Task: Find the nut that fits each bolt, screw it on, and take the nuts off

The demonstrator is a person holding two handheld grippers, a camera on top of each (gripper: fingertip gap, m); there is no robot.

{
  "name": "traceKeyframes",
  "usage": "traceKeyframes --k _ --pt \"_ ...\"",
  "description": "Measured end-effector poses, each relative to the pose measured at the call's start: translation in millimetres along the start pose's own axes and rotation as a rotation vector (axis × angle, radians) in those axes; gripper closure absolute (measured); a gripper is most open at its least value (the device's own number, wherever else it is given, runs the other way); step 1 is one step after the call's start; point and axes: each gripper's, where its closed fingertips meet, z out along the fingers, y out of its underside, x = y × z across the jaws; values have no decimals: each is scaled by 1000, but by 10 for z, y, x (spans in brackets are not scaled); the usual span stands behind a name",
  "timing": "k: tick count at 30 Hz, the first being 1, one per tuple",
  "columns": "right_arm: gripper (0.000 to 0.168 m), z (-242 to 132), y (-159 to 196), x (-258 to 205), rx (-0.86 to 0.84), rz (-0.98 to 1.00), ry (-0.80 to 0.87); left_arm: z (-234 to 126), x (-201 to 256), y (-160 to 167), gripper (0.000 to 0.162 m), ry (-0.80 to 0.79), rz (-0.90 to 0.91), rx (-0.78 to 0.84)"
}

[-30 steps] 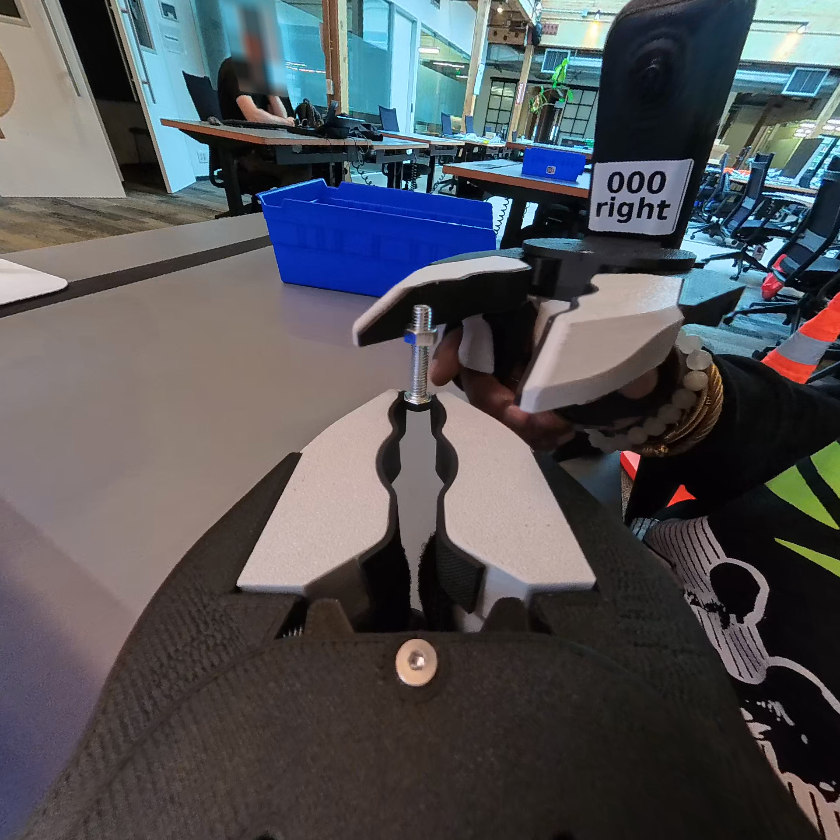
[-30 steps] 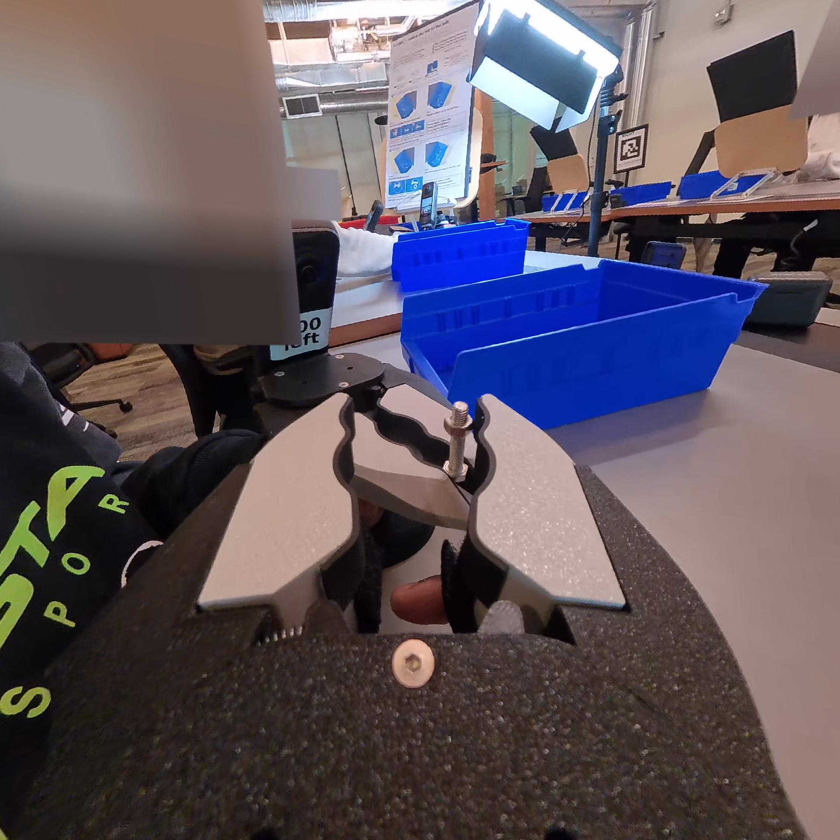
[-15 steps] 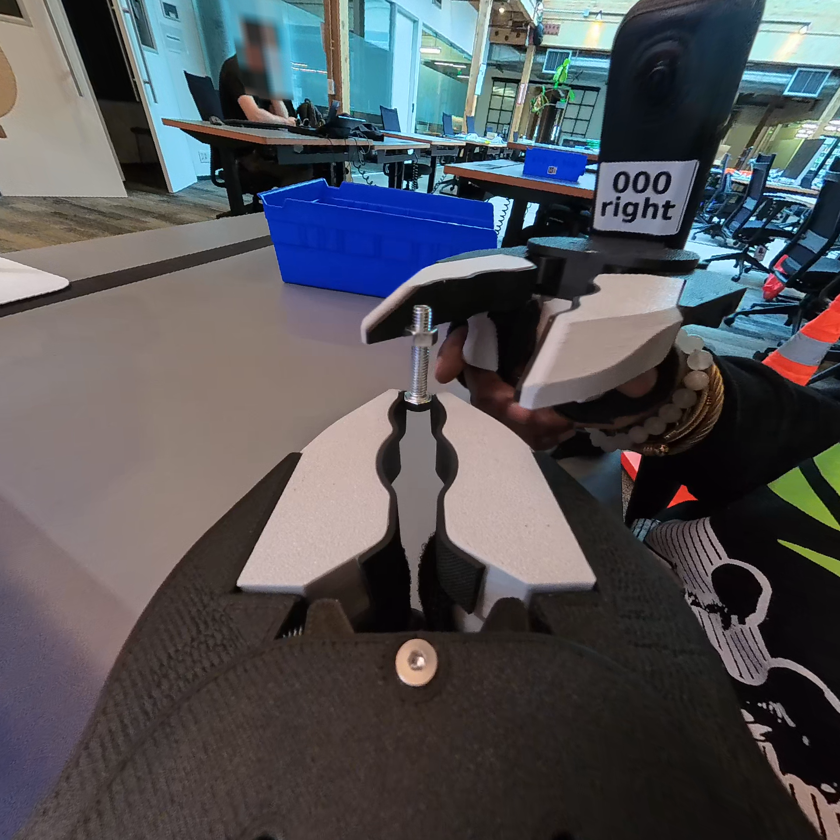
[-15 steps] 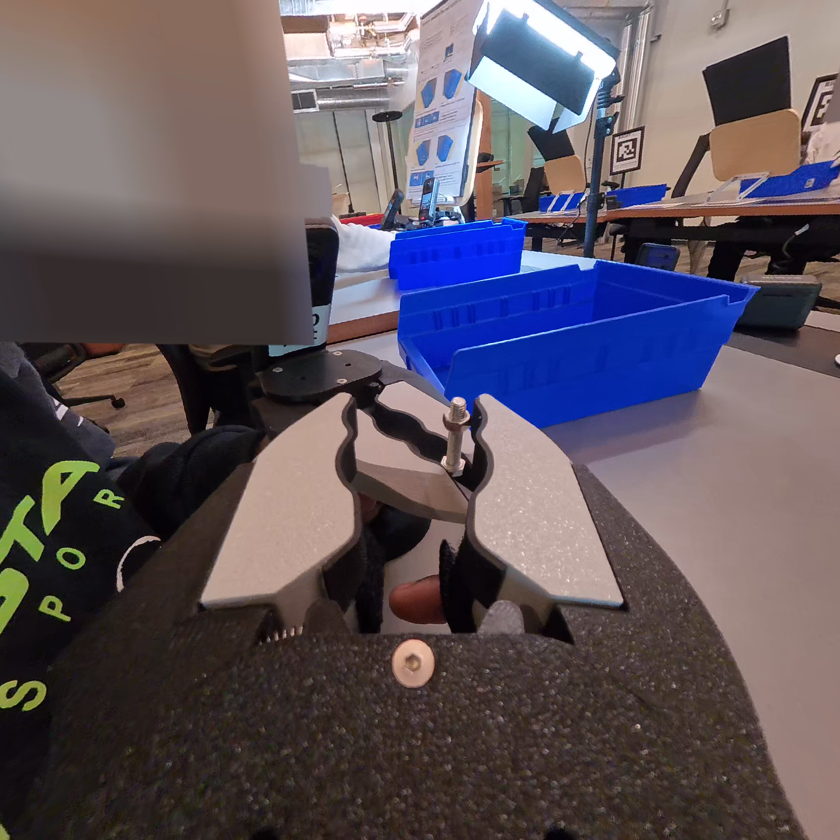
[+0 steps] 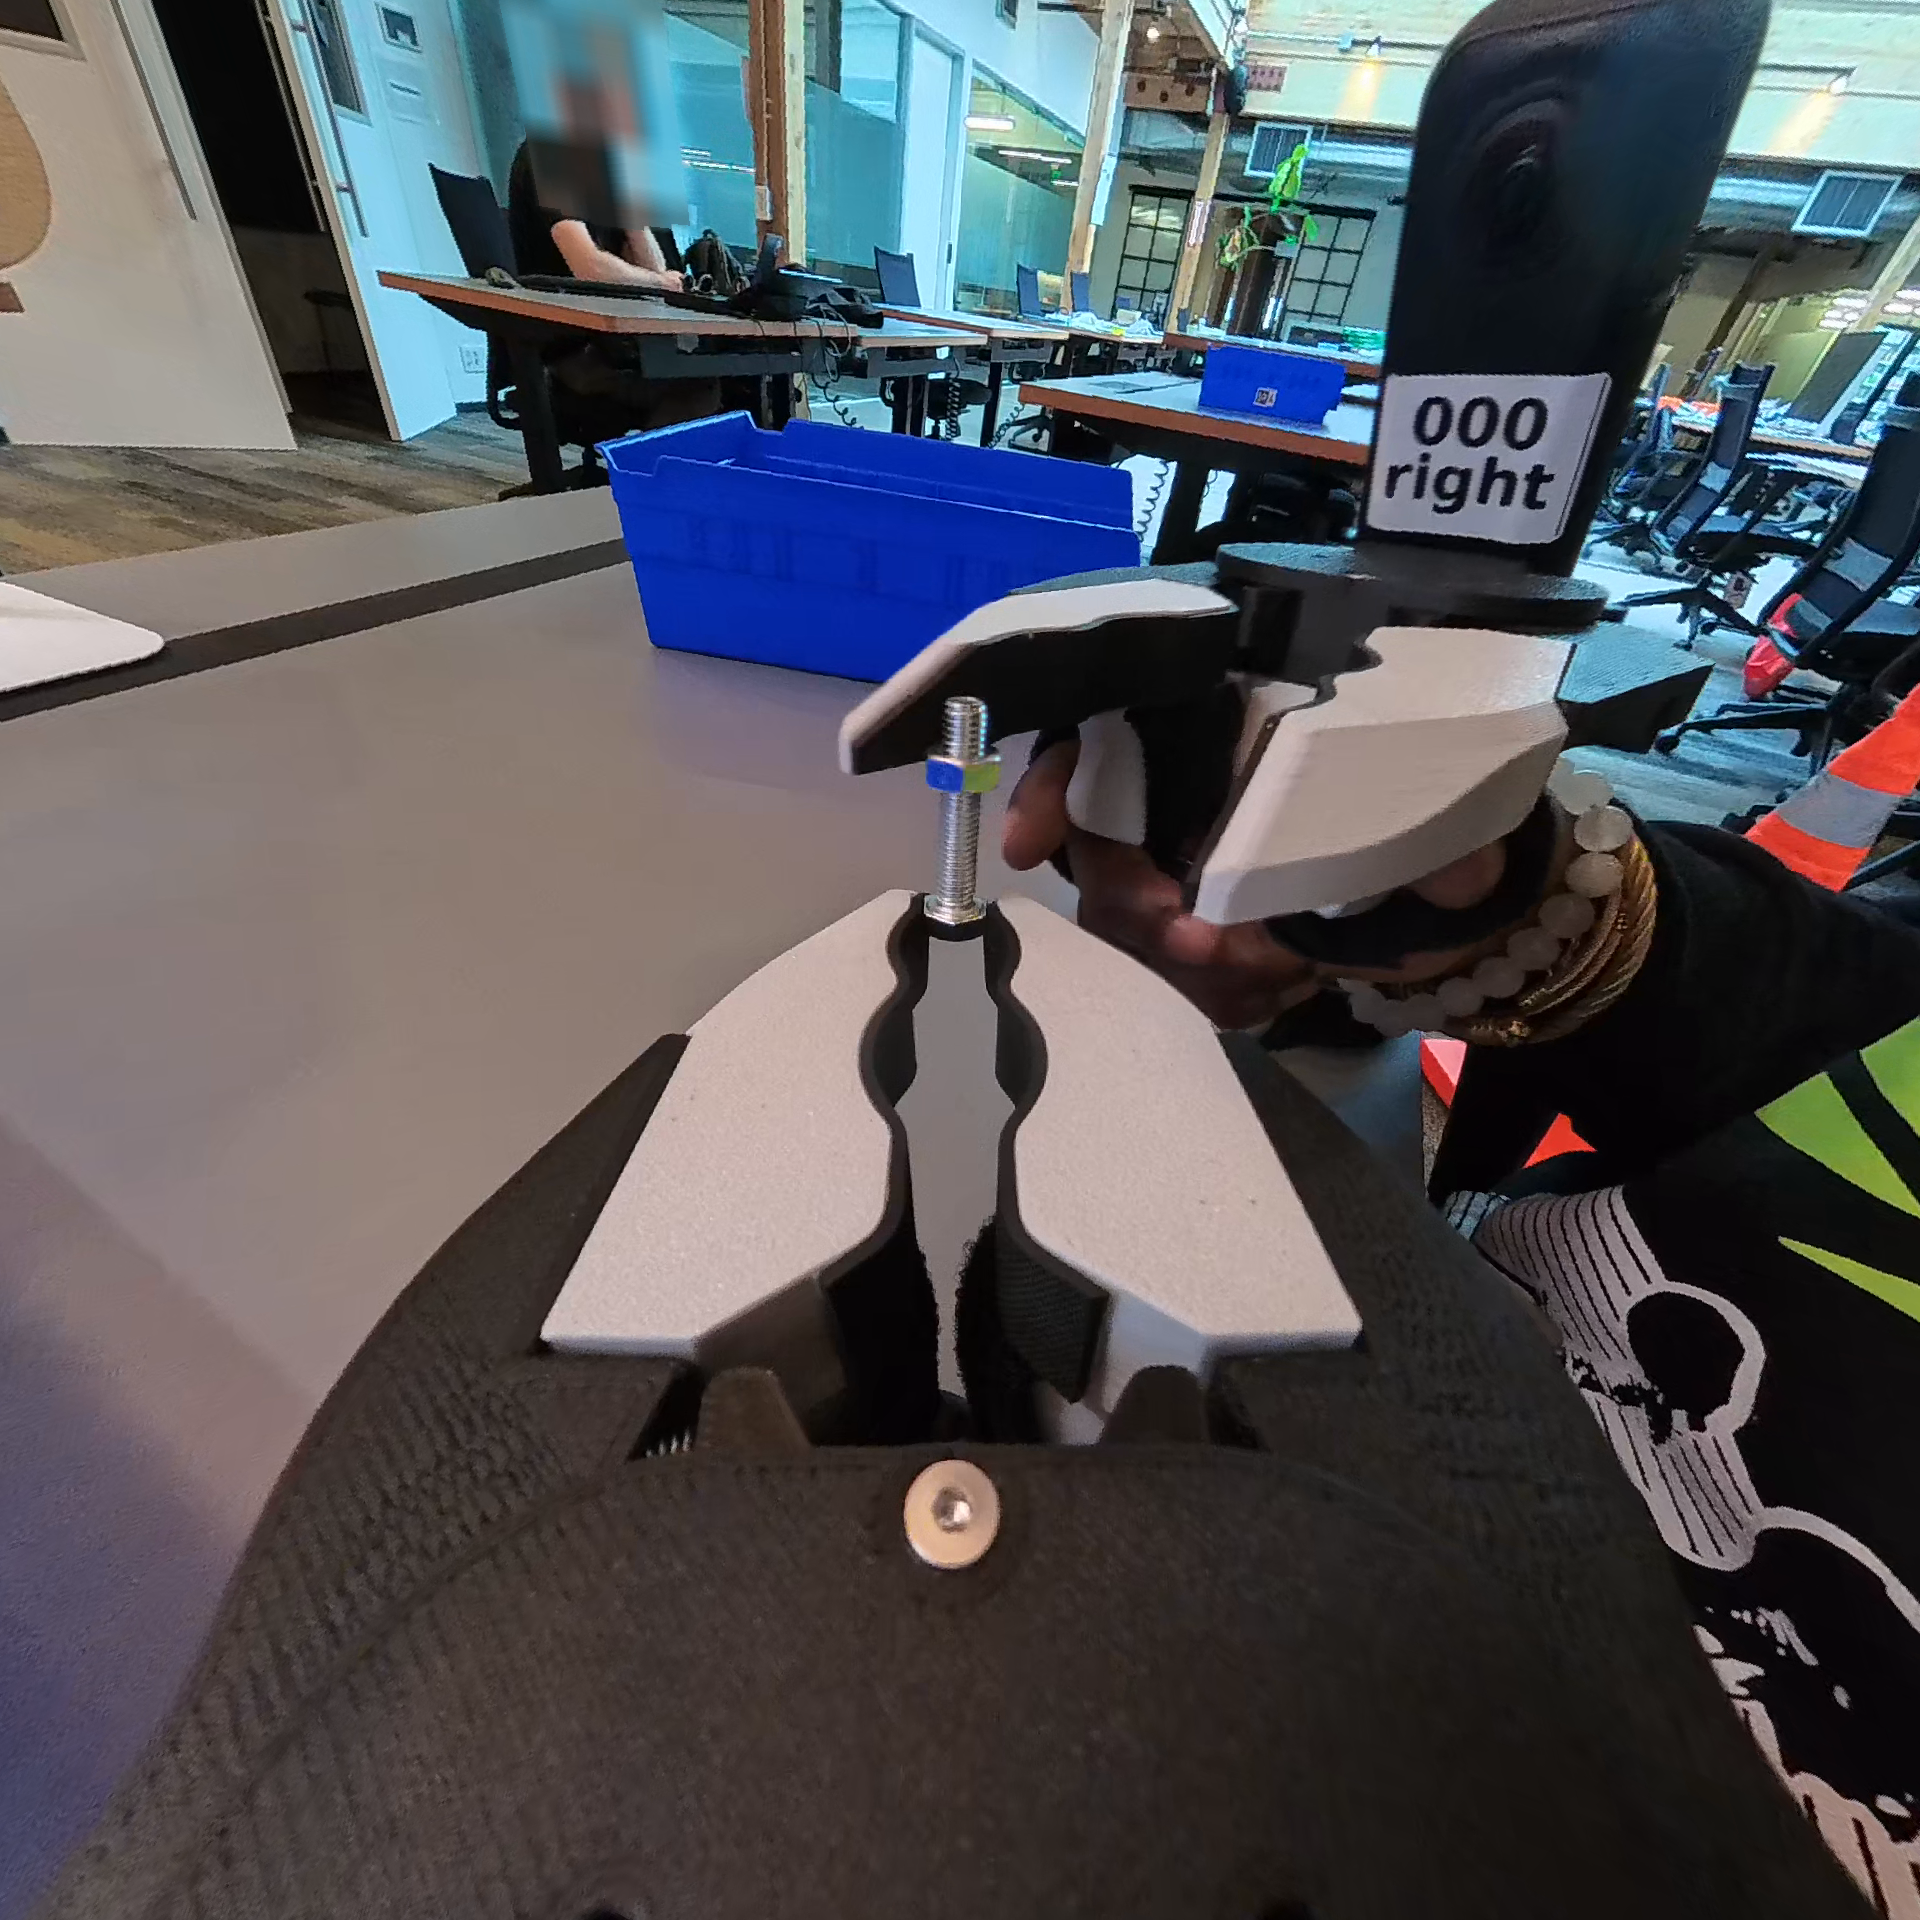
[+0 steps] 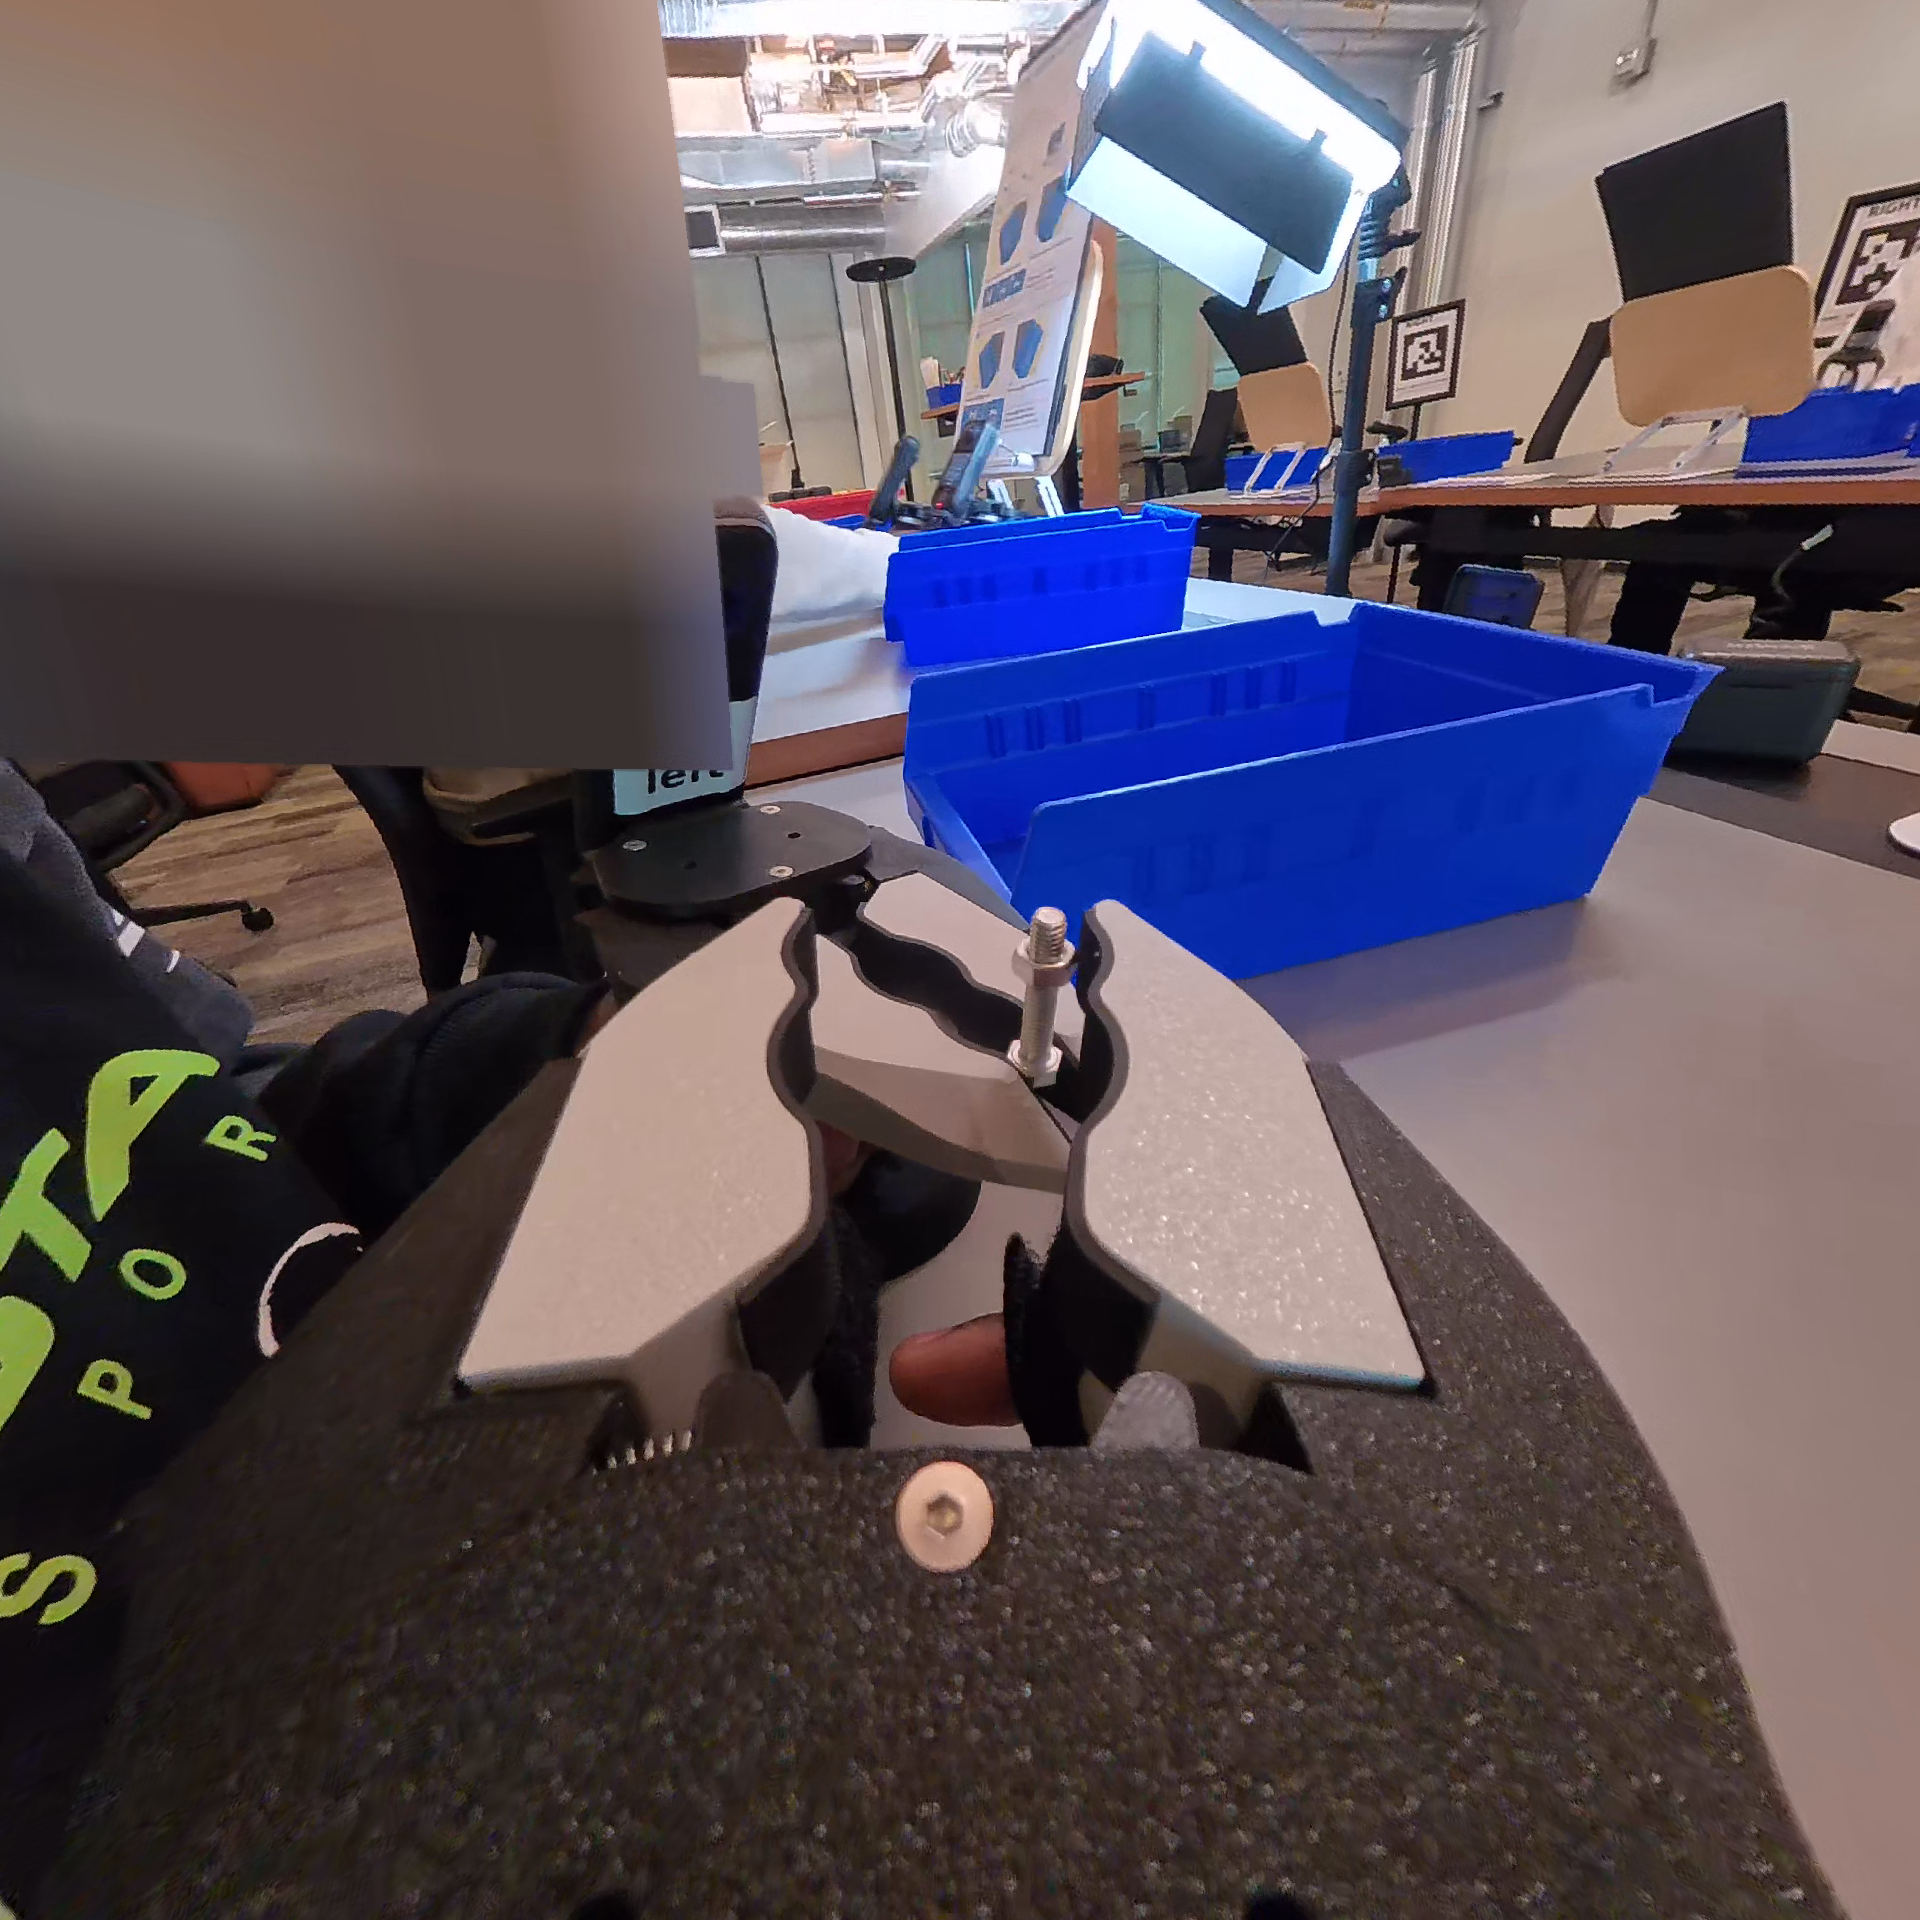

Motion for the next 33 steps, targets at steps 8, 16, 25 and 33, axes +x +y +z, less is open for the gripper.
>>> traceKeyframes --k 8,16,25,33 --pt "125 -79 -14 62 20 22 22 2 0 1 152 0 0 -1" --pt "121 8 20 9 -4 7 -5 4 2 4 152 0 1 -4" --pt "126 -120 42 72 7 27 30 4 3 5 152 1 0 -3" --pt "122 21 50 44 0 6 -4 28 27 40 152 5 19 -30"
